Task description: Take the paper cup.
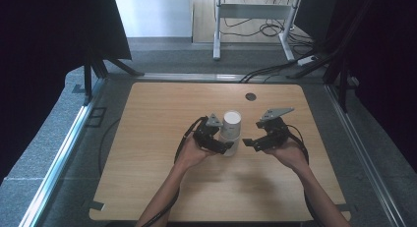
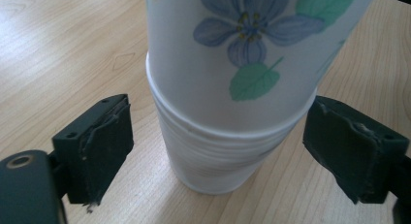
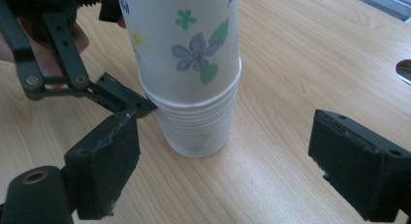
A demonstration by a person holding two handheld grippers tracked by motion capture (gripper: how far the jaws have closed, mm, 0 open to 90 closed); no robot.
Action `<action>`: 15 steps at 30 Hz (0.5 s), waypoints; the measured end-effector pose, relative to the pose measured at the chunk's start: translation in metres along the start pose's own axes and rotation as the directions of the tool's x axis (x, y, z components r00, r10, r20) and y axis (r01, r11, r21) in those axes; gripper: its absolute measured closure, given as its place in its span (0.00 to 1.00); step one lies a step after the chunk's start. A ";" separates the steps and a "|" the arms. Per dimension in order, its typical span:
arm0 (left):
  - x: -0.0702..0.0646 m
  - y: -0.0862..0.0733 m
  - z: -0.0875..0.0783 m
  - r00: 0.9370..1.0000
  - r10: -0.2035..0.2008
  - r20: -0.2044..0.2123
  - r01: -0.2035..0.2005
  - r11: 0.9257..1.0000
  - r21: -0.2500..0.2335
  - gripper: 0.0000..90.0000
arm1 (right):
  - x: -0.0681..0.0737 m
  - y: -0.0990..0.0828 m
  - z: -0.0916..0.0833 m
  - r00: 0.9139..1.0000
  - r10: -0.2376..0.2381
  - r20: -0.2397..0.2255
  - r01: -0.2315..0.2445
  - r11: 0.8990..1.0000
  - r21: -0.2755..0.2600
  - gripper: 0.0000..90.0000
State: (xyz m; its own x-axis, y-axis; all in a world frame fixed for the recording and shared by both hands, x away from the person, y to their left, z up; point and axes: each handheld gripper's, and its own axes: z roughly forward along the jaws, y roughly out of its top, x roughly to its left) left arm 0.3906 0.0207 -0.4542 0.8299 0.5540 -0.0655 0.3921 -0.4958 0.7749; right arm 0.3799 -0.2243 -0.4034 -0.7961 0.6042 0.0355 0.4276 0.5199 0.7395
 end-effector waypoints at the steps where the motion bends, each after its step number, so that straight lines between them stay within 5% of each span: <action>1: 0.000 0.000 0.001 1.000 -0.002 0.006 0.002 1.000 -0.003 0.13 | 0.000 0.001 0.000 1.000 -0.001 -0.002 0.001 1.000 -0.001 0.13; 15: -0.001 0.000 0.005 1.000 -0.010 0.025 0.011 1.000 -0.024 0.22 | 0.002 0.027 0.008 0.999 -0.020 -0.050 0.020 1.000 -0.004 0.17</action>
State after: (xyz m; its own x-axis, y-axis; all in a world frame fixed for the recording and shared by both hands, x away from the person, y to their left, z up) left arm 0.3916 0.0174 -0.4573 0.8356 0.5421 -0.0889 0.3914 -0.4739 0.7888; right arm 0.3932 -0.2039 -0.3890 -0.8251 0.5624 0.0542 0.4098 0.5296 0.7427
